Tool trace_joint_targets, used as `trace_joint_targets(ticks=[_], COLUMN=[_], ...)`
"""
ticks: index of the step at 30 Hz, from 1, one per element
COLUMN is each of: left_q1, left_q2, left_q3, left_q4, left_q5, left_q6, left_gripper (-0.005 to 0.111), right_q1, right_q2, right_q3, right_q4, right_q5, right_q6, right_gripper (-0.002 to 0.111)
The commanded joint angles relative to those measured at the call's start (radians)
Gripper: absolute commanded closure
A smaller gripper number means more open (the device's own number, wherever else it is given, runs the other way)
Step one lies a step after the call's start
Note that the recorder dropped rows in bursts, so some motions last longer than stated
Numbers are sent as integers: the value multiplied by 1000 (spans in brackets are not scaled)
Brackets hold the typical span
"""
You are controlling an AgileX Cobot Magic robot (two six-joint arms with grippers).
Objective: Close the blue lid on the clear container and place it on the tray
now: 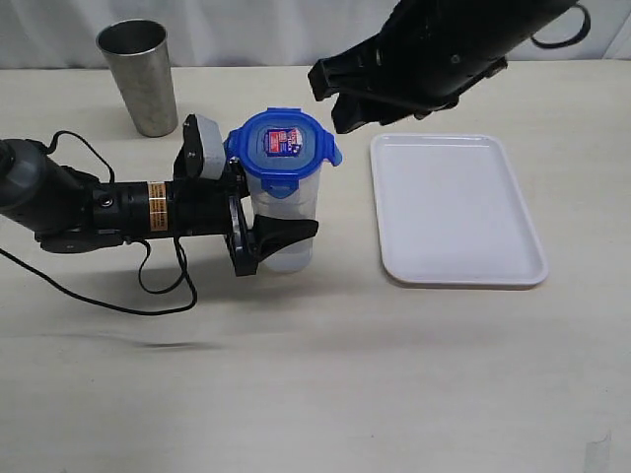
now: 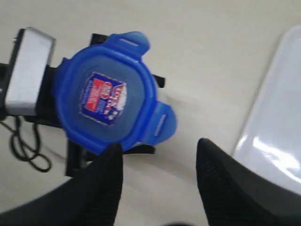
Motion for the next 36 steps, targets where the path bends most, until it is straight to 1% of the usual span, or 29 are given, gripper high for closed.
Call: trace_joint_targets(ticks=[1,4,6,7,12,15,19,22,24,25,27,28,30,31,34,35,36], left_q1=[-6,-6,-6,-6,-6,-6,-6,-6,-6,-6,-6,-6,-6,-6,-4,3,6], left_q2=[-1,-1,-1,-1,-1,-1,-1,-1,-1,-1,-1,-1,-1,-1,-4,-4,-4], left_q3=[6,6,6,6,6,6,6,6,6,6,6,6,6,6,6,6,6], left_q4=[7,7,11,11,11,11,13,13,13,13,13,13,13,13,13,13,13], left_q5=[6,6,6,6,6,-1,-1,-1,-1,-1,-1,-1,-1,-1,-1,-1,-1], left_q6=[-5,-5,-6,-6,-6,-6,-6,-6,-6,-6,-6,-6,-2,9,29,30,30], left_gripper=[107,107,107,107,107,107,107,107,107,107,107,107,107,107,107,107,107], right_q1=[-58,-70,-70,-70,-70,-70,-70,-67,-67,-67,-67,-67,-70,-70,-70,-70,-70], right_q2=[57,127,153,165,180,208,266,292,313,317,321,321,317,301,270,243,228], right_q3=[5,5,5,4,4,4,4,4,10,29,52,52,54,49,31,13,0], right_q4=[209,231,303,336,338,378,532,546,592,653,677,665,646,639,603,570,541], right_q5=[-17,-17,-19,-26,-68,-55,11,28,28,28,36,36,36,33,33,33,33], right_q6=[-103,-118,-184,-210,-208,-224,-360,-379,-411,-462,-503,-503,-512,-559,-579,-579,-579], right_gripper=[60,60,60,61,69,69,69,69,72,78,83,83,79,72,62,56,54])
